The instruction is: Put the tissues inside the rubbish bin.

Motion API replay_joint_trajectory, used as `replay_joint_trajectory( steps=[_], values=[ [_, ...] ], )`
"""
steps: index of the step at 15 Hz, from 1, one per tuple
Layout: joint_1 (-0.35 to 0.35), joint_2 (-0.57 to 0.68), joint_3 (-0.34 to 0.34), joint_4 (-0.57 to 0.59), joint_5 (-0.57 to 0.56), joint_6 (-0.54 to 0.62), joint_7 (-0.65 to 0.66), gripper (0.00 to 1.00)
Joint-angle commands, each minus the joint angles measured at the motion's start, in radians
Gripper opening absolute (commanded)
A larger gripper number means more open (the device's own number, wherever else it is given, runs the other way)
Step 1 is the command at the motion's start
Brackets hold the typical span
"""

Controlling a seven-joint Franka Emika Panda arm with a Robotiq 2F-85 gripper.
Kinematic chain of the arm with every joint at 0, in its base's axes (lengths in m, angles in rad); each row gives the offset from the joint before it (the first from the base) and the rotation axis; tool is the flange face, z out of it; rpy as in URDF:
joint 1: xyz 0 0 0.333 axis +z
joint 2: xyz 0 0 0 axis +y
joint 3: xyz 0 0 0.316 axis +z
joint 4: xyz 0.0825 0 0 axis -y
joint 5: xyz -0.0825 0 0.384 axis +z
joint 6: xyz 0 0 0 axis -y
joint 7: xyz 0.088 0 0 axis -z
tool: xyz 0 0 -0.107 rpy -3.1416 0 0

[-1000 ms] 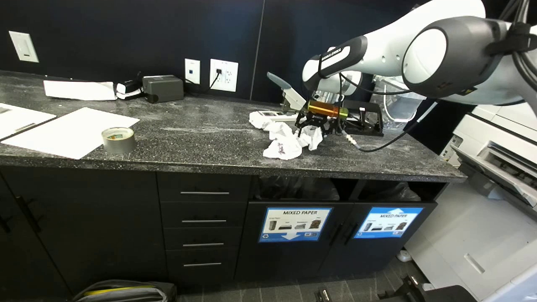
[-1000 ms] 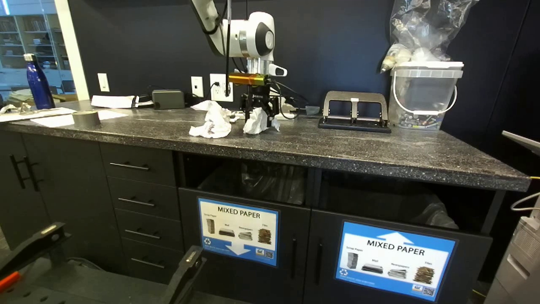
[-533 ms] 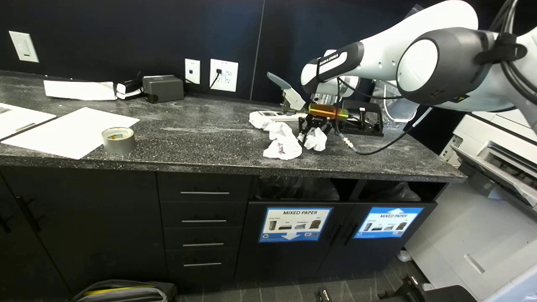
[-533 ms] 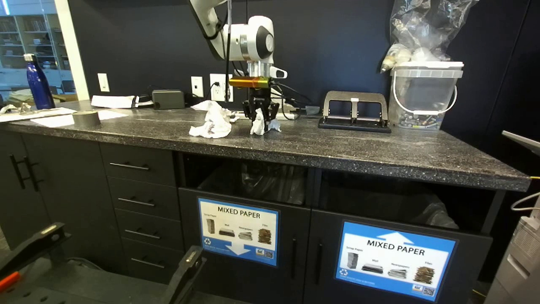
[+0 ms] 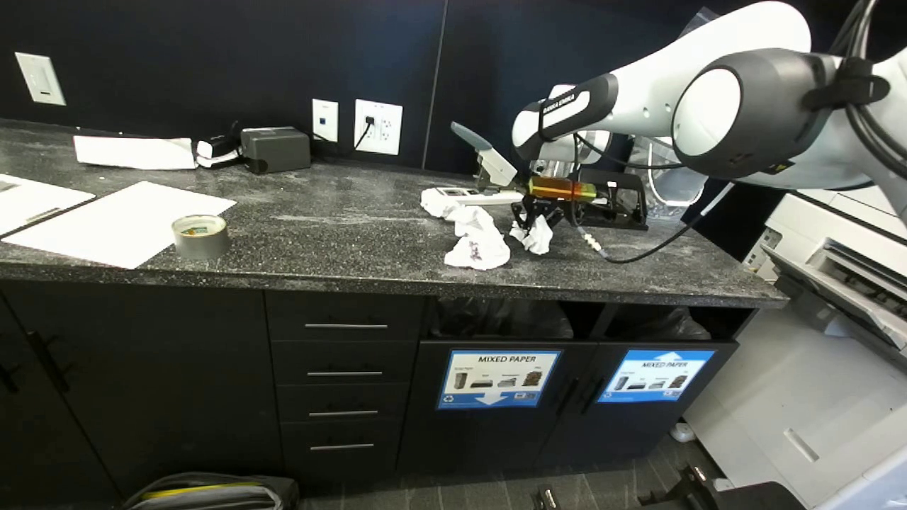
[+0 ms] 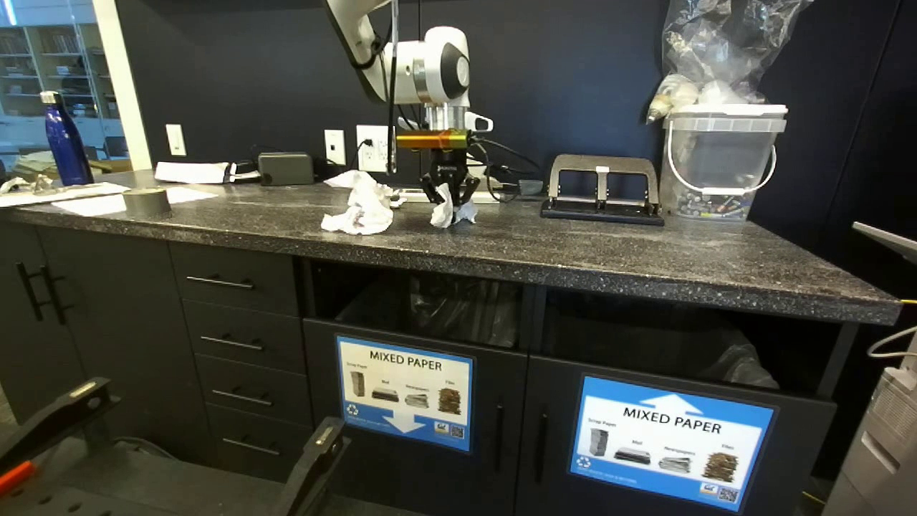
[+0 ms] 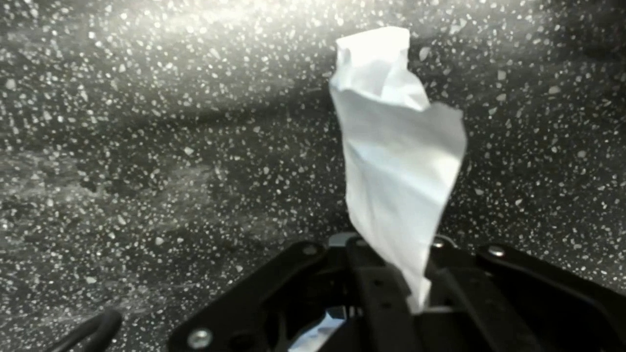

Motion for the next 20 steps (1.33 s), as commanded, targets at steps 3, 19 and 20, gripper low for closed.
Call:
replay_joint_trajectory(
  steps=[3,19,20],
  values=[
    [-0.046,-0.102,0.067,-0.142,0.044,0.005,-0.169,0.15],
    [-0.041,-0.531,0.123,-0.906,0.128,0.373,-0.206,0.14],
    [-0.044,-0.558,0.131,-0.958,0.138,0.402,-0.212,0.14]
  ],
)
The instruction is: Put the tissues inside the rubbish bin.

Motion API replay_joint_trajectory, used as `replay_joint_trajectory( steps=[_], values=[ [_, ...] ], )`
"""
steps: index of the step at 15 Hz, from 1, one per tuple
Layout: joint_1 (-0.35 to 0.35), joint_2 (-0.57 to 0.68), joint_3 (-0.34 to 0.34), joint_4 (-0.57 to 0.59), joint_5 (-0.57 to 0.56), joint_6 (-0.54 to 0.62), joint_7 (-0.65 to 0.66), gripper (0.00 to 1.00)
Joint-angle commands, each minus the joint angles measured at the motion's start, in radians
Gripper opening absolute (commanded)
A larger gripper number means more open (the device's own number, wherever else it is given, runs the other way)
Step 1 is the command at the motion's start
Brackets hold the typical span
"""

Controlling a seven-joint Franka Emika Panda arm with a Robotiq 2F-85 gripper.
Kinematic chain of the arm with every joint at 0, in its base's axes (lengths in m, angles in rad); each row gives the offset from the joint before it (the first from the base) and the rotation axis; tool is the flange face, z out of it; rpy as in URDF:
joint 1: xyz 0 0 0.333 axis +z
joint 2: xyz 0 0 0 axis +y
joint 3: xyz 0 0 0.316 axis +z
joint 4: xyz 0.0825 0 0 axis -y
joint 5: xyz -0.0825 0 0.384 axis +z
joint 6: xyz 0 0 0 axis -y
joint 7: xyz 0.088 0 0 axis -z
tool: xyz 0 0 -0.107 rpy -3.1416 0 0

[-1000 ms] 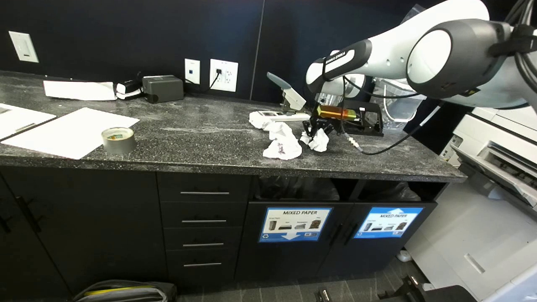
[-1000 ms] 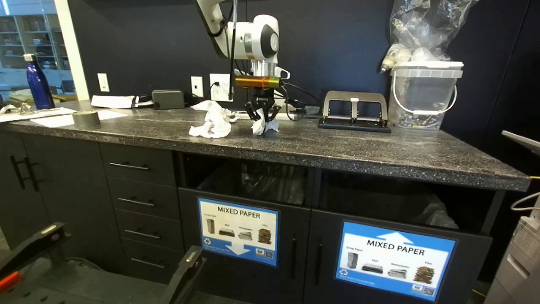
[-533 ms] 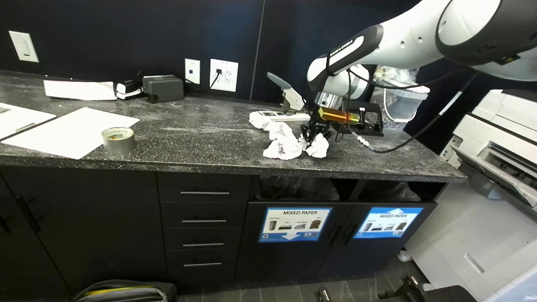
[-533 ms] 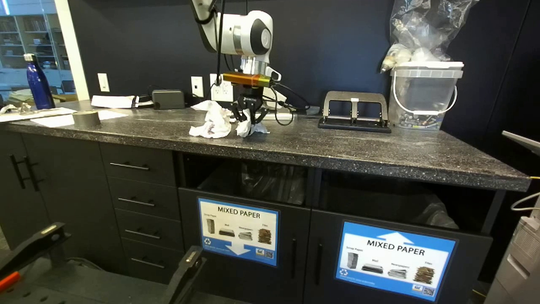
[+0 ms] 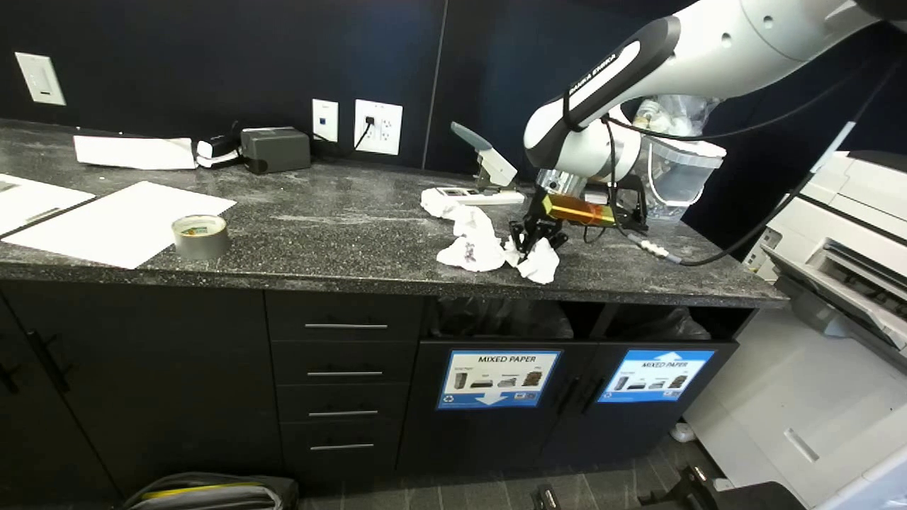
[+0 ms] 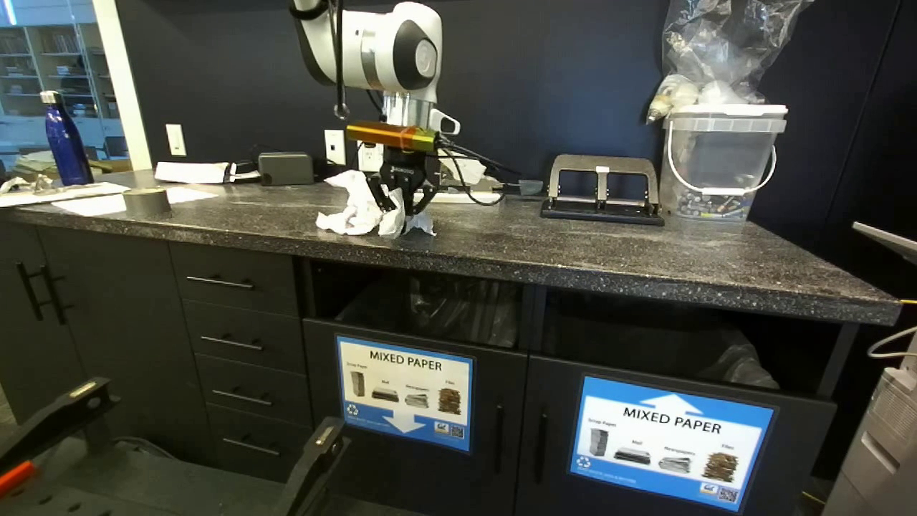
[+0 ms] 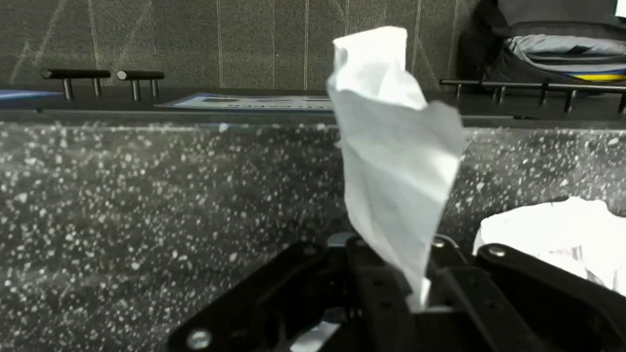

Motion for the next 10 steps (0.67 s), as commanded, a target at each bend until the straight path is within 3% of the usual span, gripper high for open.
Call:
replay_joint_trajectory(
  steps=[1,6,10],
  values=[
    [-0.011,-0.145,0.030,-0.247,0.059,0.140,-0.043,0.14],
    [-0.037,-0.256,0.073,-0.533,0.138,0.388,-0.142,0.14],
    [-0.121,-0.265,0.155,-0.682,0.215,0.613,-0.282,0.14]
  ],
)
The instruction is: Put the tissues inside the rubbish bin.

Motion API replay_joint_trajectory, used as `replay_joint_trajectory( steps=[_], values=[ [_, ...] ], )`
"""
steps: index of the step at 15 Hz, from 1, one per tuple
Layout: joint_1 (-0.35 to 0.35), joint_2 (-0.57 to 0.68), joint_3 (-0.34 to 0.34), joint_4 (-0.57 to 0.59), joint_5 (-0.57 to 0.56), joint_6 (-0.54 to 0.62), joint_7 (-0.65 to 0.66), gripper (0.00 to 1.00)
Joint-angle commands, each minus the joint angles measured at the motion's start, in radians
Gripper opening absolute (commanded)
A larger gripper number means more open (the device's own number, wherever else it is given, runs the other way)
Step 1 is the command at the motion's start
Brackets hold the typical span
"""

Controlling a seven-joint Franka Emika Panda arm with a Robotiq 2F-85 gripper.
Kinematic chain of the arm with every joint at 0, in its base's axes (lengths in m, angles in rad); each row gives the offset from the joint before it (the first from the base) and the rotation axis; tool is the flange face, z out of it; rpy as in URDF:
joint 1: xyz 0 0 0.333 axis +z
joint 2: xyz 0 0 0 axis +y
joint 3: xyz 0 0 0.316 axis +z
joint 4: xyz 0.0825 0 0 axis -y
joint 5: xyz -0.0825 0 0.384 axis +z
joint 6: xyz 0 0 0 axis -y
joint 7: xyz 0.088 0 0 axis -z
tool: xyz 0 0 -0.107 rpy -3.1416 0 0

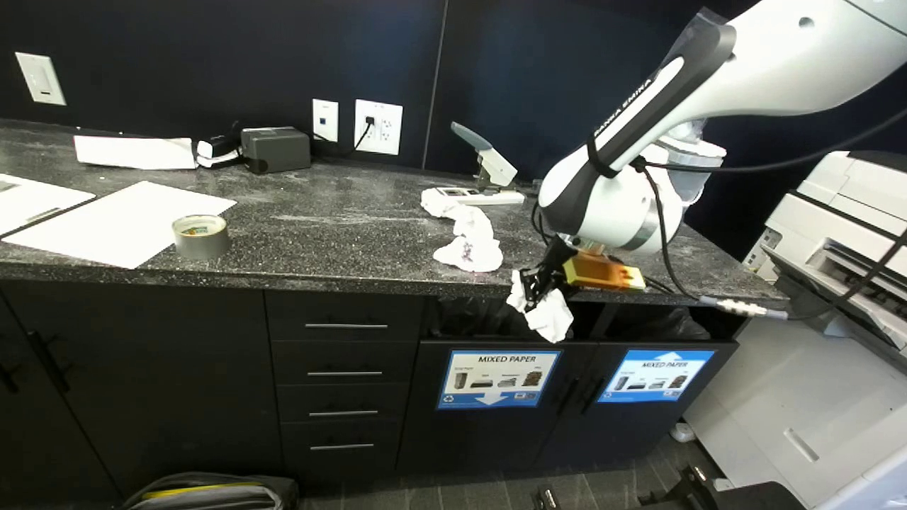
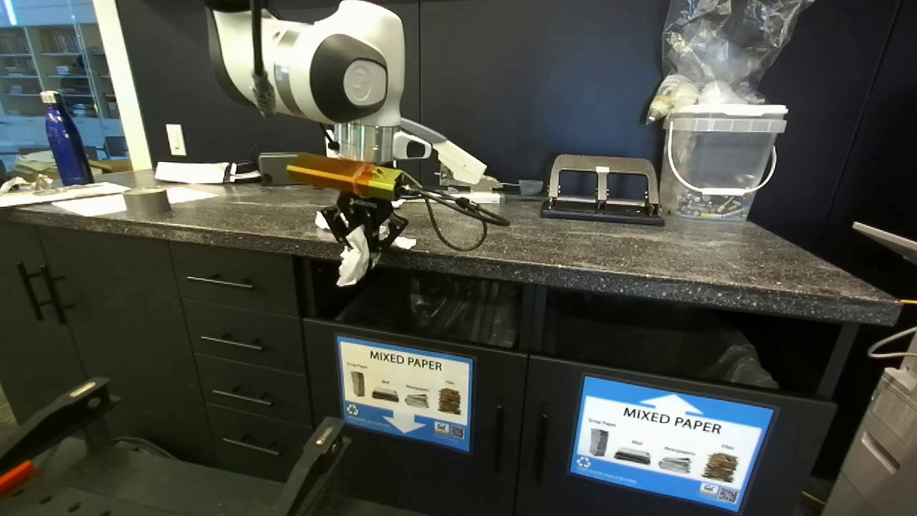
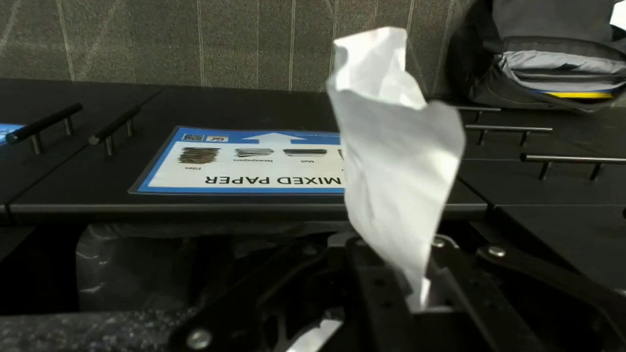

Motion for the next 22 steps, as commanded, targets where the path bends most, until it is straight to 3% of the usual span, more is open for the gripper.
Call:
replay_joint_trajectory(
  steps=[1,4,7,8,13,17,22],
  values=[
    [-0.114,-0.038,0.109,-0.145,0.072,0.186,-0.138,0.14],
    [-0.238,0.012,0.222,-0.185,0.043,0.325,-0.183,0.14],
    [-0.275,0.090,0.244,-0.203,0.001,0.508,-0.221,0.14],
    [-0.296,0.113,0.238,-0.213,-0.137,0.556,-0.129,0.14],
    [-0.282,0.243,0.141,-0.221,-0.466,0.746,-0.031,0.14],
    [-0.279,0.365,0.066,-0.186,-0.609,0.909,0.017,0.13],
    [-0.264,0.520,0.003,-0.096,-0.684,1.094,0.076,0.13]
  ],
)
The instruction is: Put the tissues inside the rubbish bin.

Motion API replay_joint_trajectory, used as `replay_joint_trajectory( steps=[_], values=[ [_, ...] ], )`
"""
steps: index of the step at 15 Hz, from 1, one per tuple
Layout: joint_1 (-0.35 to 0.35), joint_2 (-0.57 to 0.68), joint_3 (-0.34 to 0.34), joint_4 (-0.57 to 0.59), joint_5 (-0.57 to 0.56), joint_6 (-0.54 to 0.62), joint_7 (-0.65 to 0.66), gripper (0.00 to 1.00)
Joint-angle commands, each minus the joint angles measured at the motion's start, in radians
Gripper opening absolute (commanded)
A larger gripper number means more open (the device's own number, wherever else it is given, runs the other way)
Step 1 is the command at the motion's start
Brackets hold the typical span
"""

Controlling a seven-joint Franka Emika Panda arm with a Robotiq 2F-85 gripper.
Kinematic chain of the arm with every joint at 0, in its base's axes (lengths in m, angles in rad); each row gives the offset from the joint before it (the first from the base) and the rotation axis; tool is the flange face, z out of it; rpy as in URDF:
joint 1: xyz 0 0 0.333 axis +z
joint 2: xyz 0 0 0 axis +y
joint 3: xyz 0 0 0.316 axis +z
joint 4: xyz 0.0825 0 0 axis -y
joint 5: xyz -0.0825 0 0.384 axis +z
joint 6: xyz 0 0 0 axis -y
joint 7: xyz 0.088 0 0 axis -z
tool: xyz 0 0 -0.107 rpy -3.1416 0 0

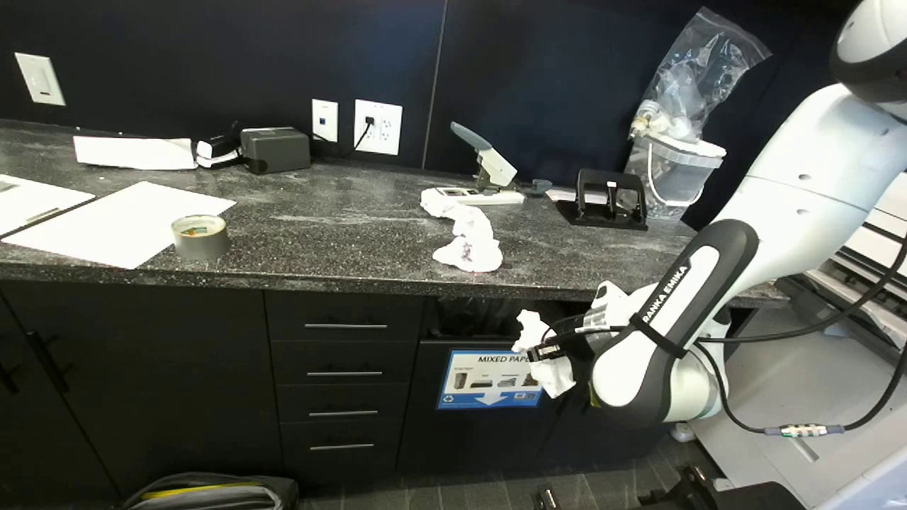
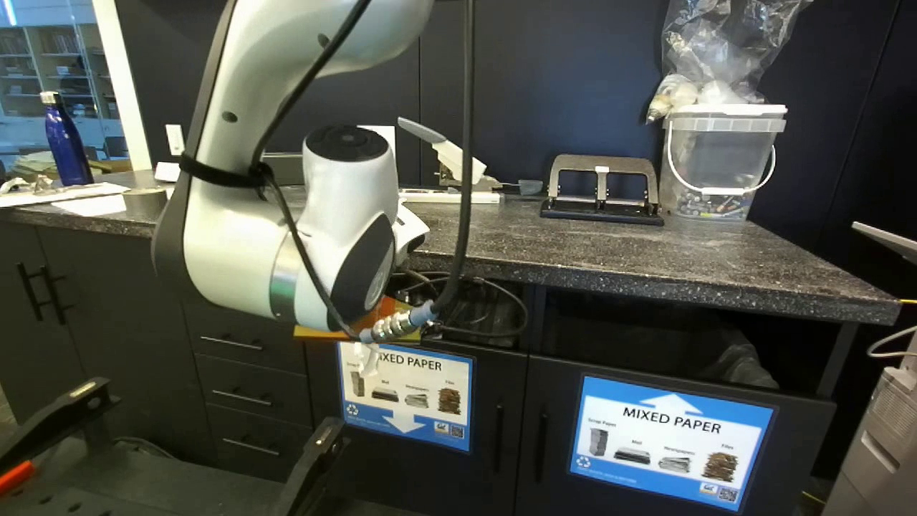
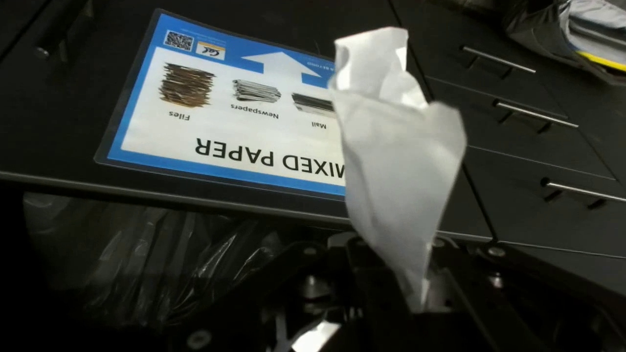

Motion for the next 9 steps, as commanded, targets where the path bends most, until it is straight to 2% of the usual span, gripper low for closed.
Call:
replay_joint_trajectory(
  steps=[1,9],
  values=[
    [0.034,0.133,-0.039,0.114,-0.046,0.125,0.072,0.13],
    [0.115,0.306,-0.082,0.334,-0.019,0.275,0.123,0.13]
  ],
)
